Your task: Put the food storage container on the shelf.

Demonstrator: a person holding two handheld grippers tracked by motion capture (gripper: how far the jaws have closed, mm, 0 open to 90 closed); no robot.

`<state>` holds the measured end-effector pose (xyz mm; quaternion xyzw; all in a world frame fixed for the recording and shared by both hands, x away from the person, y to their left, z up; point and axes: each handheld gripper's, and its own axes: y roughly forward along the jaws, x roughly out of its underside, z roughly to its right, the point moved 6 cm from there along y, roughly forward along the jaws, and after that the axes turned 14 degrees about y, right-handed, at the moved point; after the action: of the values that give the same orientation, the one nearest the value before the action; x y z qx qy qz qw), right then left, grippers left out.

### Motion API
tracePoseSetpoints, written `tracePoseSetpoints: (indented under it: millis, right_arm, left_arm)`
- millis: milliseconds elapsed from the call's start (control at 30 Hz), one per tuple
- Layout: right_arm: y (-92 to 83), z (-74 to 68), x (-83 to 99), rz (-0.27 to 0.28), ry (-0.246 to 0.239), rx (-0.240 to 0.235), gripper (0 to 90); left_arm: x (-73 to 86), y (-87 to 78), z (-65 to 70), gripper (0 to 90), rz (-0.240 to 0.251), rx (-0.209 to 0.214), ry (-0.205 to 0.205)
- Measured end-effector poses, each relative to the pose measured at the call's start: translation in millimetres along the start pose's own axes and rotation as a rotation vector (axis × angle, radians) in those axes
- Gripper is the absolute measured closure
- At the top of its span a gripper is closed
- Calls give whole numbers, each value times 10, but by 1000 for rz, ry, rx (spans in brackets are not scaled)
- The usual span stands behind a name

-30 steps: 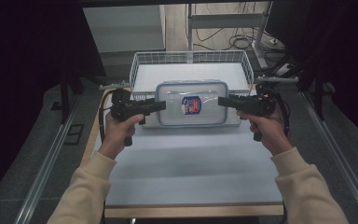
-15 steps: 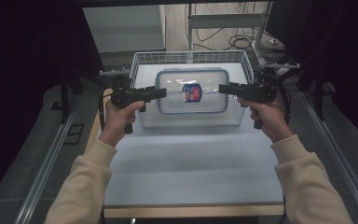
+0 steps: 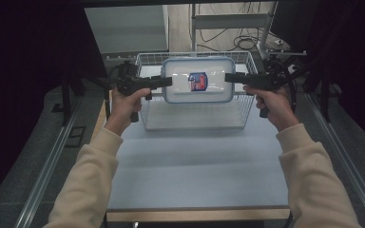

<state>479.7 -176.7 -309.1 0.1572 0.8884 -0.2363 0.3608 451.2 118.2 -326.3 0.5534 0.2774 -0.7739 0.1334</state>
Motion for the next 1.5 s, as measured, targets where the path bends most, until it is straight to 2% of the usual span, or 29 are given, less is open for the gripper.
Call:
tracePoseSetpoints:
  millis: [233,300,600,700,767,900,967,1167,1233,1367,1433,1467,1500]
  right_arm:
    - [150,103,-151,-16,19,23,525]
    - [192,134,-198,-20,29,27,525]
    - [354,273,-310,-45,73,47,524]
    - [384,321,-317,-45,103,44,523]
    - [392,349,-334,-45,115,43,520]
    - [423,375,-373,-47,140,60,514]
    - [441,392,-390,-55,156,67,511]
    - [494,473,-423,-46,229,79,501]
    - [511,512,-432,-43,268,80,497]
    - [538,531,-452,-29,297,140,484]
    - [553,547,-454,-26,300,172,494]
    - [563,550,-453,-22,303,190,513]
    - [578,567,-442,-29,312,214,516]
  left_arm:
    - [-60,105,-238,495,-18,0,-19]
    - [-69,134,-311,495,-18,4,-44]
    - [-38,225,-509,495,-42,14,-89]
    - [-46,239,-542,501,-26,20,-113]
    - [-55,254,-564,504,-25,26,-135]
    - [-79,297,-646,501,-25,30,-203]
    - [-90,321,-674,496,-28,26,-219]
    - [-97,405,-775,481,-22,29,-296]
    - [-85,434,-814,476,-11,36,-319]
    - [-58,493,-881,461,-1,38,-367]
    - [-37,522,-909,446,-11,26,-375]
    - [-28,531,-917,431,-21,5,-365]
    - [-31,531,-917,433,-16,3,-365]
